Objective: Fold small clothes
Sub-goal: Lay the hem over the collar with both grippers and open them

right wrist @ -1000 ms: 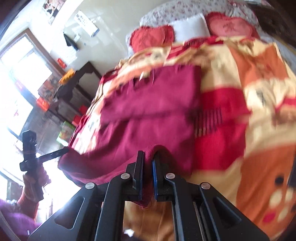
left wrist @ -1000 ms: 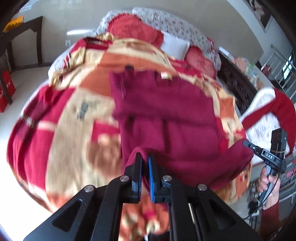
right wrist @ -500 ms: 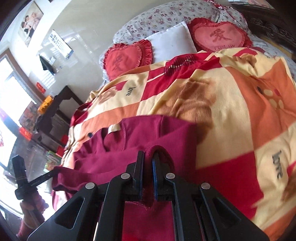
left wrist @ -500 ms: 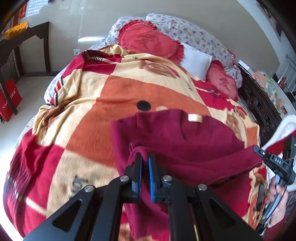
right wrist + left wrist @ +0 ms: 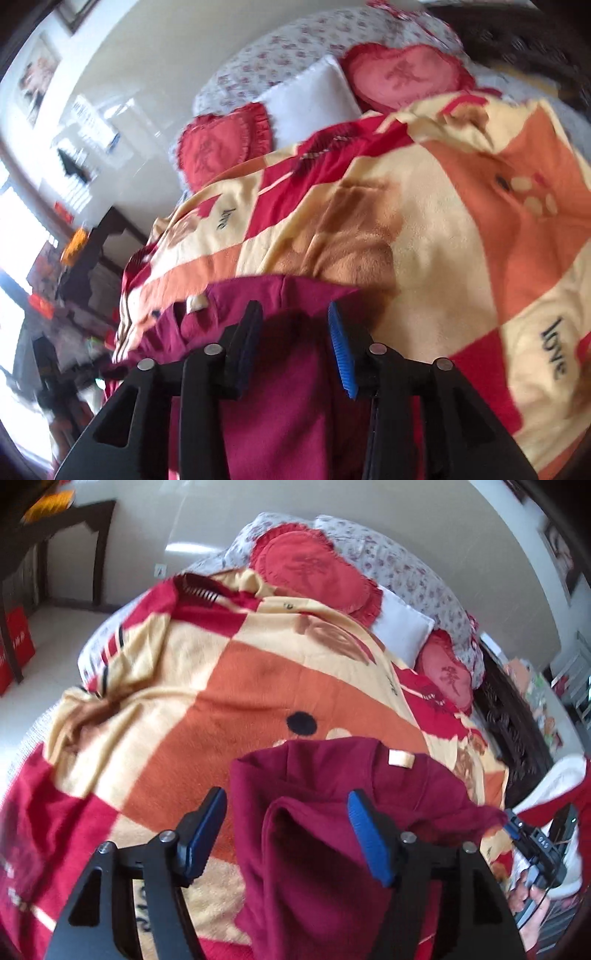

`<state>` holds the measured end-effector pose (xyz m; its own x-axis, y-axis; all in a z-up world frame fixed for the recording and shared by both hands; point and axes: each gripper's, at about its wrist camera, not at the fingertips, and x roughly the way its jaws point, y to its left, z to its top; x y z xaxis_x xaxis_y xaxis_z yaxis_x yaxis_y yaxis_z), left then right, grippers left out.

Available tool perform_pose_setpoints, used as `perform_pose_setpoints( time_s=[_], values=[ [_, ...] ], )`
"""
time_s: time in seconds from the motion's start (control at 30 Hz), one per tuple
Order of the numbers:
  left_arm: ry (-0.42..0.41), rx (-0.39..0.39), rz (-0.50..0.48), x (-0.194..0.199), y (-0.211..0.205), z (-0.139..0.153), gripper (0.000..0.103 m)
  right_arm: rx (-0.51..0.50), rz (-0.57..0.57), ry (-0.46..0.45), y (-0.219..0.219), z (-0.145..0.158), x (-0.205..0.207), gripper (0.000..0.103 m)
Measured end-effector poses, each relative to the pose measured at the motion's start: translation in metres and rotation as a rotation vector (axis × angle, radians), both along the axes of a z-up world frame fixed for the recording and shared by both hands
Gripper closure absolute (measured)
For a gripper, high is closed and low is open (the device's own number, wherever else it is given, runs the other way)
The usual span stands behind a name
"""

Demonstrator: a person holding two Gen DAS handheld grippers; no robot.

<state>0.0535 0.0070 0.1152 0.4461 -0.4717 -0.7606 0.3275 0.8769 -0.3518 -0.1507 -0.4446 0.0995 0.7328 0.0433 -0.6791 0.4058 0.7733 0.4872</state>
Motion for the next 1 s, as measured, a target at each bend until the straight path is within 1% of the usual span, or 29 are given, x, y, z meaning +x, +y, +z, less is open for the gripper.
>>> perform_pose_setpoints(
  time_s=[0.13,0.2,0.27,0.3,0.37,0.43,0.47,0.5,0.57,0.6,0.7,0.73,0.8,0.9,0.93,1.0],
  values=[
    [-0.065,0.049,-0.071,-0.023,-0.011,0.004,0.031,-0.107,0.131,0.005,0.03,0.004,-0.008,0.089],
    [-0.069,0.063,-0.099,-0.03,-0.019,-0.001,0.031,-0.124,0.188,0.024,0.043,-0.002,-0.001,0.089],
    [-0.057,0.12,-0.122,-0.027,-0.038,-0.014,0.031,-0.15,0.215,0.048,0.054,-0.011,0.016,0.089],
    [-0.05,0.162,-0.117,-0.022,-0.048,-0.023,0.031,-0.165,0.218,0.059,0.058,-0.016,0.026,0.089],
    [-0.029,0.212,-0.113,-0.01,-0.062,-0.04,0.031,-0.186,0.214,0.078,0.061,-0.025,0.05,0.089],
    [0.022,0.261,-0.081,0.009,-0.071,-0.061,0.031,-0.214,0.162,0.113,0.058,-0.033,0.076,0.089],
    [0.042,0.259,-0.071,0.014,-0.071,-0.067,0.031,-0.211,0.112,0.128,0.052,-0.038,0.088,0.089],
    [0.055,0.248,-0.062,0.018,-0.07,-0.071,0.031,-0.186,0.082,0.135,0.046,-0.043,0.095,0.089],
    [0.056,0.223,-0.059,0.017,-0.065,-0.068,0.031,-0.126,0.064,0.144,0.038,-0.05,0.104,0.089],
    [0.052,0.222,-0.069,0.014,-0.063,-0.064,0.031,-0.119,0.064,0.143,0.038,-0.049,0.104,0.089],
    [-0.004,0.228,-0.129,-0.008,-0.044,-0.046,0.031,-0.118,0.105,0.136,0.041,-0.037,0.088,0.089],
    [-0.016,0.223,-0.148,-0.018,-0.036,-0.042,0.031,-0.115,0.122,0.134,0.042,-0.032,0.074,0.088],
    [-0.014,0.194,-0.185,-0.037,-0.019,-0.037,0.031,-0.105,0.143,0.124,0.043,-0.027,0.044,0.087],
    [0.045,0.146,-0.23,-0.064,0.007,-0.041,0.031,-0.106,0.165,0.121,0.044,-0.024,0.0,0.083],
    [0.078,0.132,-0.241,-0.075,0.015,-0.047,0.031,-0.111,0.164,0.128,0.044,-0.024,-0.016,0.081],
    [0.108,0.131,-0.266,-0.087,0.018,-0.056,0.031,-0.096,0.156,0.142,0.044,-0.03,-0.043,0.08]
  ],
)
